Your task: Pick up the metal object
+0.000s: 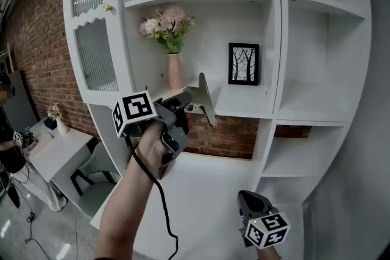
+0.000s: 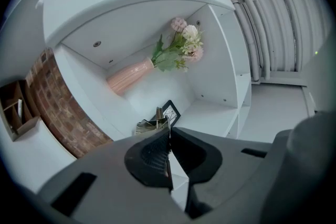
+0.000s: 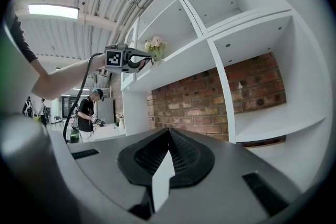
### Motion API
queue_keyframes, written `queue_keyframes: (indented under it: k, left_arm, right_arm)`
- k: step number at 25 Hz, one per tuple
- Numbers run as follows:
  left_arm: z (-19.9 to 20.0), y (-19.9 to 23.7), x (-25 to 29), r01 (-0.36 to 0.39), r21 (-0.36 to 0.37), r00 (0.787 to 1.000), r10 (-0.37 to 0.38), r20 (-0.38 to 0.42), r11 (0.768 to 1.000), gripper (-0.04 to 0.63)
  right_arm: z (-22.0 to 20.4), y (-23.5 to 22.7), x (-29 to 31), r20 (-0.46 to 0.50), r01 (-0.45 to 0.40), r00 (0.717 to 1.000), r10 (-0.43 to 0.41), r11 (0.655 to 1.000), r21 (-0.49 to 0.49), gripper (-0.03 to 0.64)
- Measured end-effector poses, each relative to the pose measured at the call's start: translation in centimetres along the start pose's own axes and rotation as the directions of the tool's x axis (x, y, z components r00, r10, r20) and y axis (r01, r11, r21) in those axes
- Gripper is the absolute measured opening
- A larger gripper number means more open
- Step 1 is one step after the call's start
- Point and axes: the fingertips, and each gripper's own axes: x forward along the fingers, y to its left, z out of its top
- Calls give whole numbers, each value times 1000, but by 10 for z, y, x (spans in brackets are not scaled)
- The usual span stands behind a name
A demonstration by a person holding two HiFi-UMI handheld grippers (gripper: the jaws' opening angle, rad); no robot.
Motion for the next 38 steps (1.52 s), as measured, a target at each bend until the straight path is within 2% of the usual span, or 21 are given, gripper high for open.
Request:
queue_keyframes:
  k: [6, 12, 15, 18, 20, 23, 26, 35, 38]
  left_arm:
    - [-6, -9, -34, 60, 56, 997, -62, 46, 997, 14]
    - [-23, -29, -65, 159, 113, 985, -165, 43, 981, 14]
    - [-38, -31, -84, 173, 125, 984, -177, 27, 977, 14]
    - [-55, -23, -101, 137, 153, 990, -139, 3, 979, 14]
    - [-67, -13, -112, 89, 210, 996, -86, -23, 974, 14]
    - [-87, -7, -121, 73, 320, 996, -54, -68, 944, 14]
    - [-104, 4, -128, 64, 390, 995, -28, -96, 918, 14]
    - [-150, 56, -143, -23, 421, 985, 93, -148, 907, 14]
    - [-163, 71, -146, -47, 448, 978, 132, -160, 893, 14]
  right_arm:
    - [-3, 7, -1, -12, 0, 1000, 0, 1000, -7, 5]
    - [4, 14, 3, -7, 2, 1000, -2, 1000, -25, 5]
    - [4, 23, 5, -9, -5, 1000, 4, 999, -35, 5]
    - [5, 30, 7, -9, -6, 1000, 6, 999, -49, 5]
    - [5, 34, 7, -5, -2, 1000, 2, 999, -52, 5]
    - [3, 39, 6, -6, 7, 1000, -7, 998, -55, 5]
    - [-1, 43, 5, -11, 16, 1000, -16, 998, -54, 5]
    - [-12, 55, 1, -32, 42, 999, -44, 998, -53, 5]
    - [-15, 57, 1, -29, 48, 998, -50, 998, -50, 5]
